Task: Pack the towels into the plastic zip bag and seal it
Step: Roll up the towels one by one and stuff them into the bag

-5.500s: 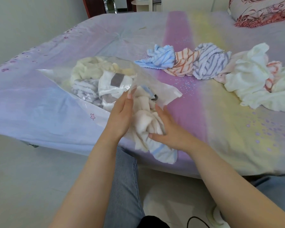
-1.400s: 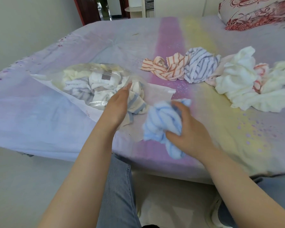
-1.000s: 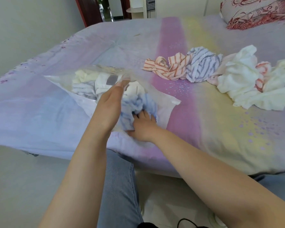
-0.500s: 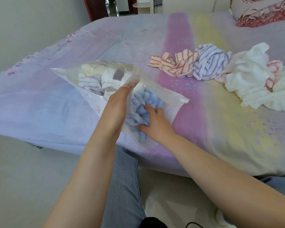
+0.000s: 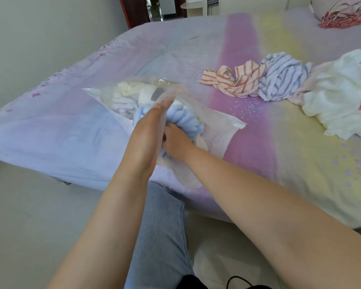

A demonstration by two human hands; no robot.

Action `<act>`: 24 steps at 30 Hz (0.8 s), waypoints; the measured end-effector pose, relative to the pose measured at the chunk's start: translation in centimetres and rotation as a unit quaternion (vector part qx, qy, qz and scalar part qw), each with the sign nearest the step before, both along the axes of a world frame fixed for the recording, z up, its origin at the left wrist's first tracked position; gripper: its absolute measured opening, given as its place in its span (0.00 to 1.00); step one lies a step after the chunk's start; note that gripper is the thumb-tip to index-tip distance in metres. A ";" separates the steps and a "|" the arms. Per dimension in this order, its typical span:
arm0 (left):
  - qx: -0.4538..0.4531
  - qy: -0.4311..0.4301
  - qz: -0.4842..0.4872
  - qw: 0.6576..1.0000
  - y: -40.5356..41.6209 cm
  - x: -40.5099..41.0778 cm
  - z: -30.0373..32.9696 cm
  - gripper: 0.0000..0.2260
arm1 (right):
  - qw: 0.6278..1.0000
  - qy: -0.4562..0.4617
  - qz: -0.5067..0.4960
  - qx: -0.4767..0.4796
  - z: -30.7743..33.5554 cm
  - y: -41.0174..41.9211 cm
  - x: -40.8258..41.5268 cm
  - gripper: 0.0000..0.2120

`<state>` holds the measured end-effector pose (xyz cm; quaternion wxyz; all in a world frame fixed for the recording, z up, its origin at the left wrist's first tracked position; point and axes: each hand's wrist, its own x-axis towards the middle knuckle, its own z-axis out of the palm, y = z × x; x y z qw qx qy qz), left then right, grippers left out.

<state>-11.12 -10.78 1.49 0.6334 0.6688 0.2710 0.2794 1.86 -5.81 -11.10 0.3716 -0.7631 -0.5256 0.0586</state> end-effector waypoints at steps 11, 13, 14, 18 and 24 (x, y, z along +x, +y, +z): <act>-0.027 -0.040 -0.047 0.998 -0.1 2.4 -1.3 0.19 | 0.973 0.232 0.018 0.014 1.5 -10.2 -0.6 0.20; -0.033 -0.049 -0.058 0.997 -0.1 2.9 -1.6 0.20 | 0.976 0.198 -0.048 0.082 0.6 -12.0 -1.0 0.18; -0.035 -0.046 -0.064 0.996 -0.1 3.3 -1.8 0.20 | 0.970 0.180 -0.083 0.140 0.3 -12.7 -1.0 0.16; -0.047 0.013 -0.069 0.996 0.0 5.1 -2.7 0.21 | 0.904 0.147 -0.205 0.345 0.9 -15.0 1.0 0.13; -0.010 0.059 -0.094 0.994 -0.2 8.2 -3.5 0.16 | 0.876 0.194 -0.339 0.282 2.5 -16.2 11.3 0.10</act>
